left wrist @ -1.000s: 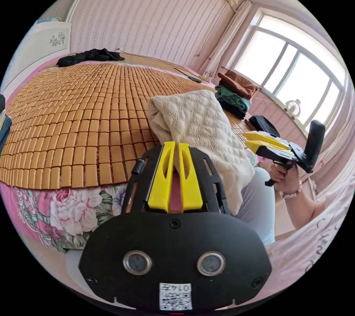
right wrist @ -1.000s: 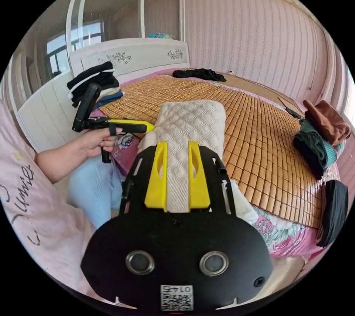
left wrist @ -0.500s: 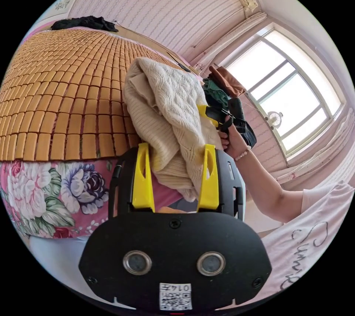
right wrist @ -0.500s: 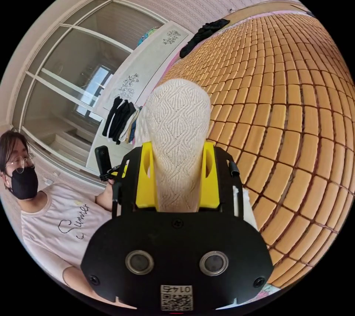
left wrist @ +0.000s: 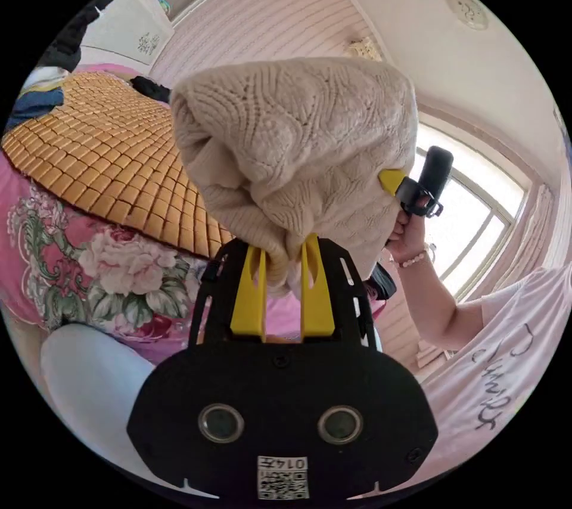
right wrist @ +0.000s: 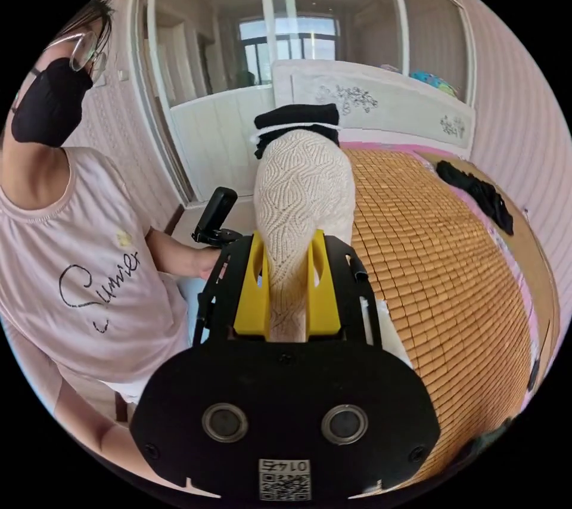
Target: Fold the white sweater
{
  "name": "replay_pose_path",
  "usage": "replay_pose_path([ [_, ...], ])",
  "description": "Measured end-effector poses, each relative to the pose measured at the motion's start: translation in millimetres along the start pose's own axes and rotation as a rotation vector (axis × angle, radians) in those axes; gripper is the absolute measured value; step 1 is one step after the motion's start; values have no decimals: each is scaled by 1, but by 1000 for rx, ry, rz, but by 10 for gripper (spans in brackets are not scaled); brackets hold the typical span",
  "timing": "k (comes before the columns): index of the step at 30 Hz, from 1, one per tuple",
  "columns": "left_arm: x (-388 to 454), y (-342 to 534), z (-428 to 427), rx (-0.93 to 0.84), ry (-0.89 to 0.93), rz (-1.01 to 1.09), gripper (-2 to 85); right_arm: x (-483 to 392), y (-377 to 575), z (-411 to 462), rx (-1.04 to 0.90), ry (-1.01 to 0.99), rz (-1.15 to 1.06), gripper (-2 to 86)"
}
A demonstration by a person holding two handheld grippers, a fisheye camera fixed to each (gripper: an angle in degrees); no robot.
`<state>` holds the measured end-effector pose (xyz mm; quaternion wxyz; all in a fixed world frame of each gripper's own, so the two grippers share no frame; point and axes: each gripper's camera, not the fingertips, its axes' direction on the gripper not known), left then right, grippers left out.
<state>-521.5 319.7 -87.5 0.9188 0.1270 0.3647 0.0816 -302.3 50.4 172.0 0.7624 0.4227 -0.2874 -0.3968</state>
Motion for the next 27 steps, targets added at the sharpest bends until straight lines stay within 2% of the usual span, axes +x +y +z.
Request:
replay_pose_path([
  [5,21,-50,-147,303,-201,120,84,-35,-140,48,86,-212,-253,99],
  [9,33,-135,-264,511,-380,223,87,-30,-266,82,154,-359,-334,99],
  [12,21,-217,-339,604,-439,210,92,-3,-394,127,176,-453,-258,108],
  [14,-7,-272,-369,570,-489,148,95,36,-489,187,96,-497,-93,128],
  [16,-55,-319,-382,487,-572,53,97,69,-533,241,17,-412,56,134],
  [18,-141,-352,-384,367,-699,-133,99,90,-544,296,-19,-270,170,130],
  [20,-193,-353,-386,316,-734,-235,100,97,-533,381,-121,-160,203,125],
  [22,-216,-340,-394,383,-729,-241,91,98,-518,446,-256,-174,176,121],
  [24,-231,-325,-402,419,-693,-236,86,96,-503,473,-223,-190,154,106],
  [27,-240,-316,-391,381,-635,-180,82,92,-498,477,-187,-115,108,86],
])
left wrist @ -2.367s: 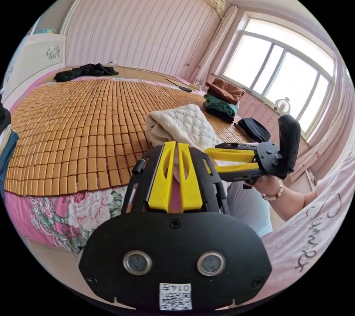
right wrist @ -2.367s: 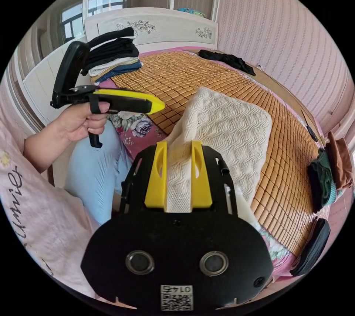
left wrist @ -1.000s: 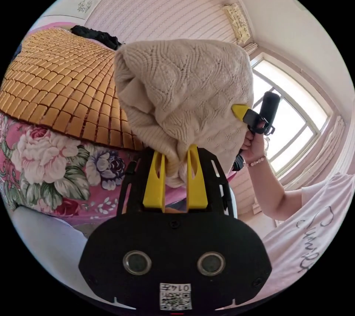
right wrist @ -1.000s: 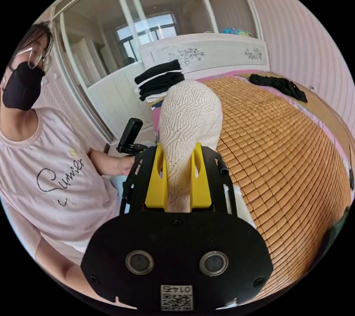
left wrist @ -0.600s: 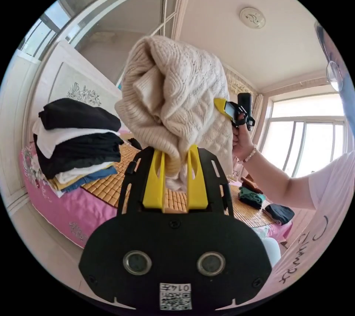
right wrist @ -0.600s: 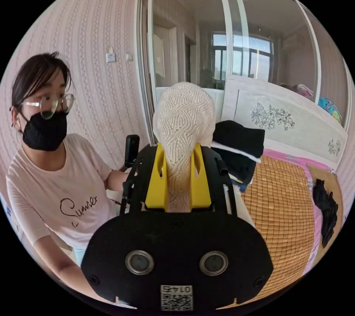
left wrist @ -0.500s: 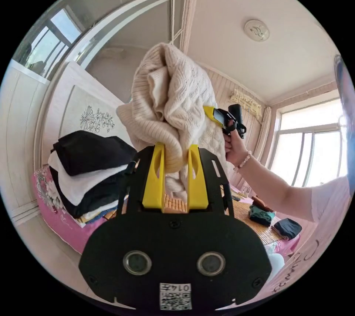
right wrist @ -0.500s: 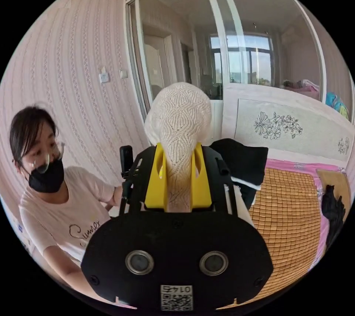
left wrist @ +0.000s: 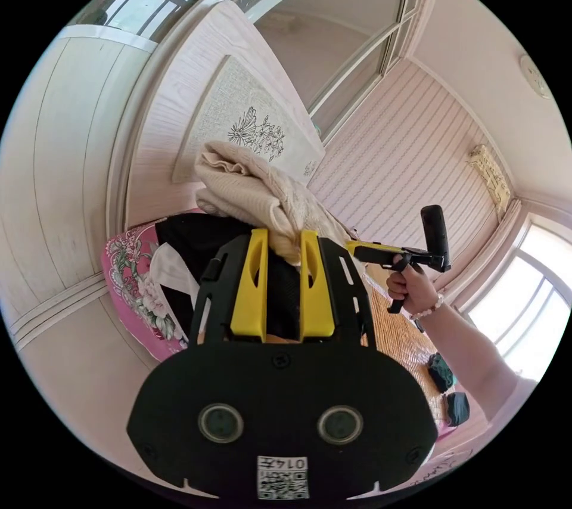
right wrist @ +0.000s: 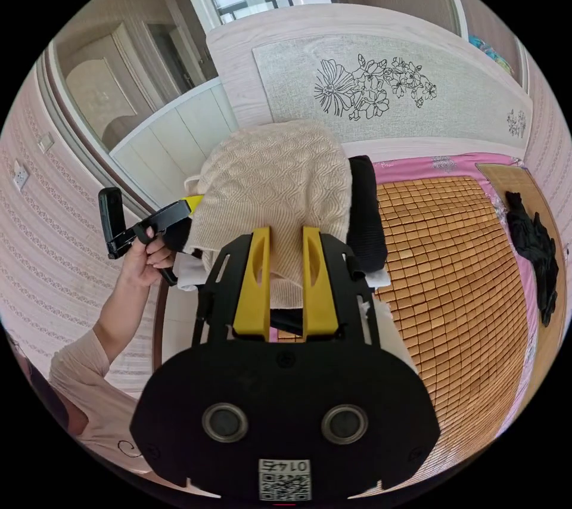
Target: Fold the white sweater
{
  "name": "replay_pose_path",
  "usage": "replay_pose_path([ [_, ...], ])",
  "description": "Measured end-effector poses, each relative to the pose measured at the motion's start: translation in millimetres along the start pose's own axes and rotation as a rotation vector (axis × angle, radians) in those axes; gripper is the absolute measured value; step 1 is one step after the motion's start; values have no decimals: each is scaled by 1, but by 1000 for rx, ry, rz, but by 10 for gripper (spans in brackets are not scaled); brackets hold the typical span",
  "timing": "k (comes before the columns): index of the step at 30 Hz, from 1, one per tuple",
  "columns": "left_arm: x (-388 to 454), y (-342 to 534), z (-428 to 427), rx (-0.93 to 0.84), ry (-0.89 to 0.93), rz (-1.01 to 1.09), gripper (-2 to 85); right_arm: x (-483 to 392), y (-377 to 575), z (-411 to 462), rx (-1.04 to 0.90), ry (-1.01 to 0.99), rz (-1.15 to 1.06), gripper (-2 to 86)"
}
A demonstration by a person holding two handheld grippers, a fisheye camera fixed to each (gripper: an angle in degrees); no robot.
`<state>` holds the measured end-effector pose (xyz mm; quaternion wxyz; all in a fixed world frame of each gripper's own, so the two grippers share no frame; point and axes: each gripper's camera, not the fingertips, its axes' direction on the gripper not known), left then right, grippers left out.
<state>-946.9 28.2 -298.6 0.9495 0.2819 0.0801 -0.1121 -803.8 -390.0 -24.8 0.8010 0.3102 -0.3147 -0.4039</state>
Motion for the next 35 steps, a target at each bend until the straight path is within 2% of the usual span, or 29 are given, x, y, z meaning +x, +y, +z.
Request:
replay_pose_path([
  [7,20,43,-7,-3,-28,43,79,0,-6,-24,-41,50,-29,84],
  [13,83,154,-46,40,4,253,67,-5,-5,-64,-57,101,-60,98],
  [18,124,289,-63,-4,34,368,54,-9,50,-126,-26,66,-110,106],
  [21,133,363,-60,-85,92,364,48,4,113,-167,-14,53,-90,106],
  [24,145,436,-51,-185,167,344,43,26,199,-219,35,-48,-7,105],
  [27,176,506,-40,-256,230,397,40,46,312,-279,100,-69,106,103],
  [31,242,586,-26,-276,282,616,37,54,507,-377,197,218,399,104],
  [35,326,675,6,-320,480,841,40,25,691,-472,208,511,768,106],
])
